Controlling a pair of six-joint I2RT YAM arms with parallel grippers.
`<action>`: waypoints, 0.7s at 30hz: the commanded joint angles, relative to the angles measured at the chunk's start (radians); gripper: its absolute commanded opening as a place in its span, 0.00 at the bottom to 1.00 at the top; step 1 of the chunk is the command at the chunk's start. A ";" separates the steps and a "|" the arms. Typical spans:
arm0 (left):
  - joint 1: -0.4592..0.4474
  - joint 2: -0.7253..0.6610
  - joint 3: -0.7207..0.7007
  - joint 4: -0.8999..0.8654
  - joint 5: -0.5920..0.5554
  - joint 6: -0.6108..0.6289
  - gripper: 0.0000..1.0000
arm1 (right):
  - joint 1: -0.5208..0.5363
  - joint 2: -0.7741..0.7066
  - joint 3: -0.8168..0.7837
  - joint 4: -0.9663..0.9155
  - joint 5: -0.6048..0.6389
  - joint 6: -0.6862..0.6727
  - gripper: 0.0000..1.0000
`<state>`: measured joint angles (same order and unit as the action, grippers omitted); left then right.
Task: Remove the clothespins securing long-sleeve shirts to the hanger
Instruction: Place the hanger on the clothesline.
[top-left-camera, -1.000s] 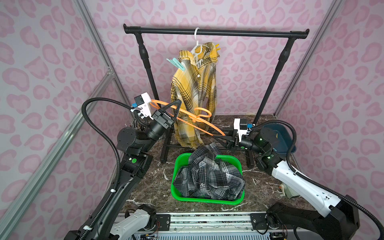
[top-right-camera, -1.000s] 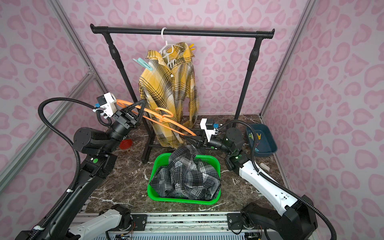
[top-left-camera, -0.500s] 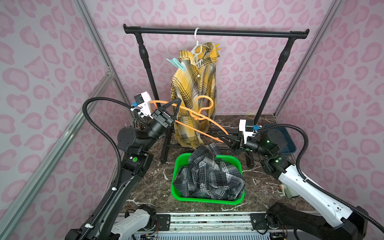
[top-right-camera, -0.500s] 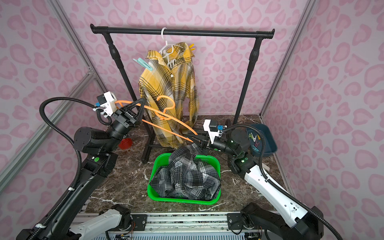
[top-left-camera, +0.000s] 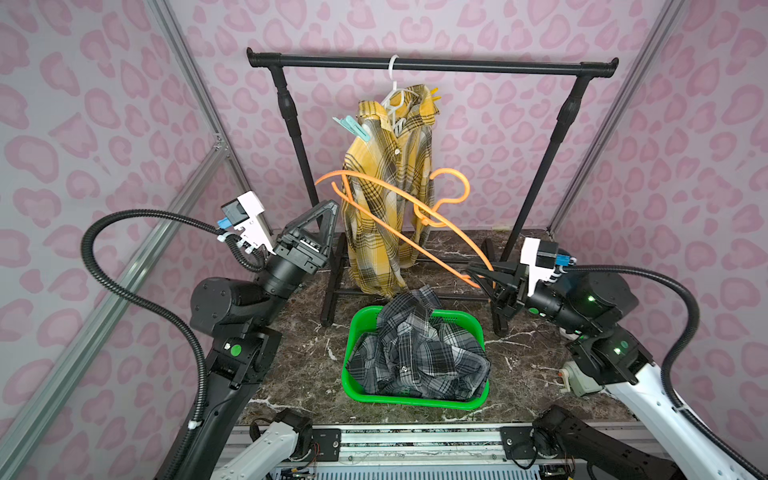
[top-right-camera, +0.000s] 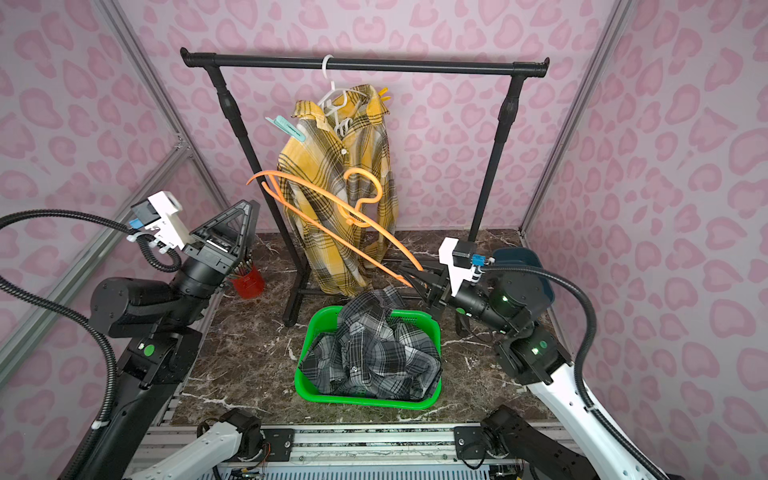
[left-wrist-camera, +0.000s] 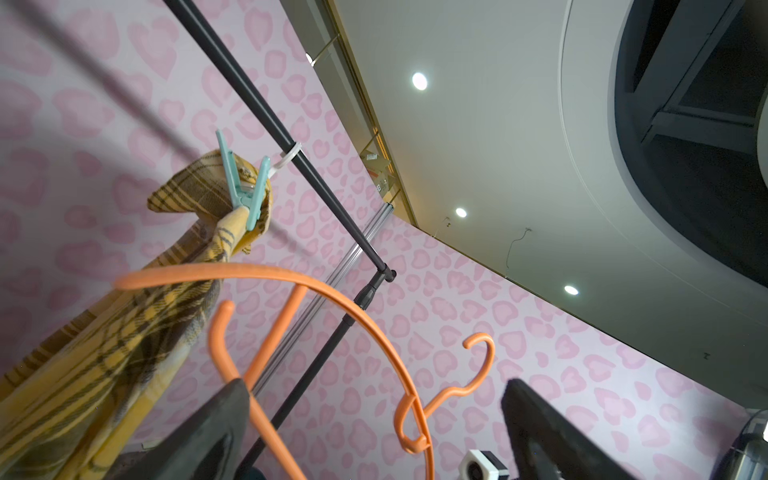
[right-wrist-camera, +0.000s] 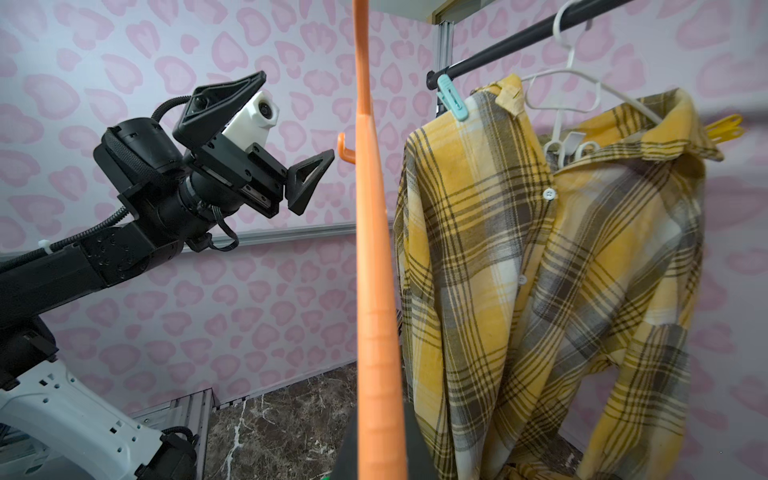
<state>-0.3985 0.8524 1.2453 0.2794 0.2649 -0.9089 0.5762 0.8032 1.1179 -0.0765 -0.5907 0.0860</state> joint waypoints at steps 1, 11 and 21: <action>0.003 -0.040 0.016 -0.060 -0.075 0.140 0.97 | 0.001 -0.087 0.022 -0.177 0.076 0.005 0.00; 0.003 -0.077 0.065 -0.233 -0.172 0.307 0.97 | 0.003 -0.056 0.252 -0.502 0.417 0.044 0.00; 0.003 -0.078 0.076 -0.321 -0.245 0.401 0.97 | 0.002 0.206 0.621 -0.569 0.664 0.032 0.00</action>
<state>-0.3981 0.7753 1.3121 -0.0109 0.0654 -0.5690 0.5789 0.9642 1.6730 -0.6235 -0.0586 0.1204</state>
